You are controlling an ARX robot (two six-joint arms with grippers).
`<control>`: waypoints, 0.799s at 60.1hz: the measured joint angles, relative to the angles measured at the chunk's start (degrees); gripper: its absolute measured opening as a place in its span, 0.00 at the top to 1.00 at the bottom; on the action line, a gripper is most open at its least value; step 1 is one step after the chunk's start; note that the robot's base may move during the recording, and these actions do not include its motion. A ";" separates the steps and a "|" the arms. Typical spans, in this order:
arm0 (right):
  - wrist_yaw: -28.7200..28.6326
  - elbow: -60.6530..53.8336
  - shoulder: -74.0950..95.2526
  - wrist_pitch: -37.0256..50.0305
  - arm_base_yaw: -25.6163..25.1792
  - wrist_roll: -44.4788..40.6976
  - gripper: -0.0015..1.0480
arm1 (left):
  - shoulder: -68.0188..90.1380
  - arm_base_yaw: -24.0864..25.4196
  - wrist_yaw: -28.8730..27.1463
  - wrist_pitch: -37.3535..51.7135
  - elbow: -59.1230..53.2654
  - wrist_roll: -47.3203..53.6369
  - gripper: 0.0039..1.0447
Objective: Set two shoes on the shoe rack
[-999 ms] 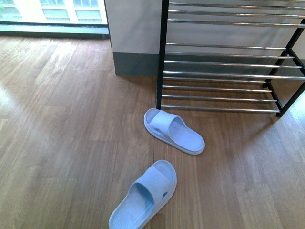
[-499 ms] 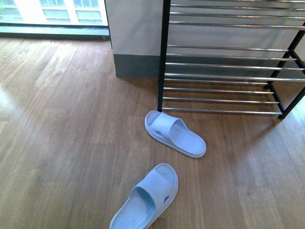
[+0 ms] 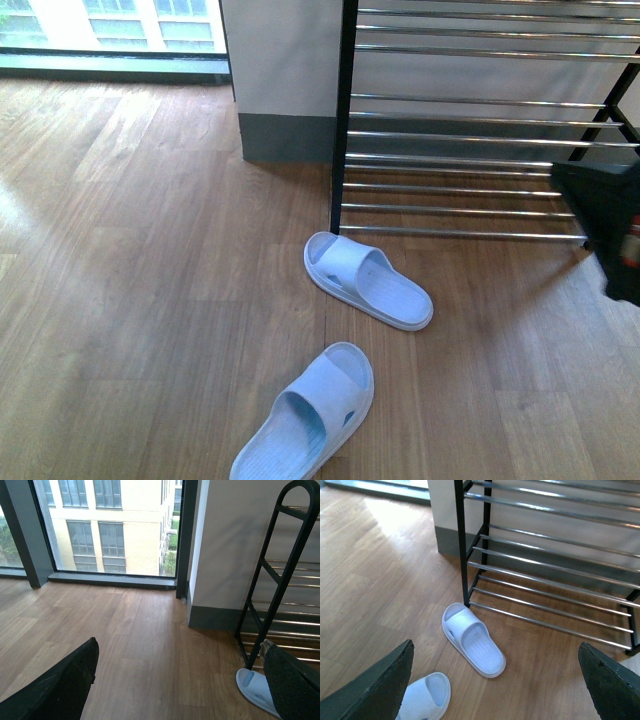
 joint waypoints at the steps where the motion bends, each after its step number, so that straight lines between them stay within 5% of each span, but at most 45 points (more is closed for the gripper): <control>1: 0.00 0.55 1.42 0.57 0.04 0.00 0.09 | 0.00 0.00 0.00 -0.02 0.00 0.00 0.09; 24: -1.29 30.93 50.05 7.58 -0.09 -1.16 0.09 | 0.00 0.00 0.00 -0.02 0.00 0.00 0.09; 48: -1.25 68.17 80.65 -5.57 -1.05 -4.50 0.09 | 0.00 0.00 0.00 0.00 0.00 0.00 0.09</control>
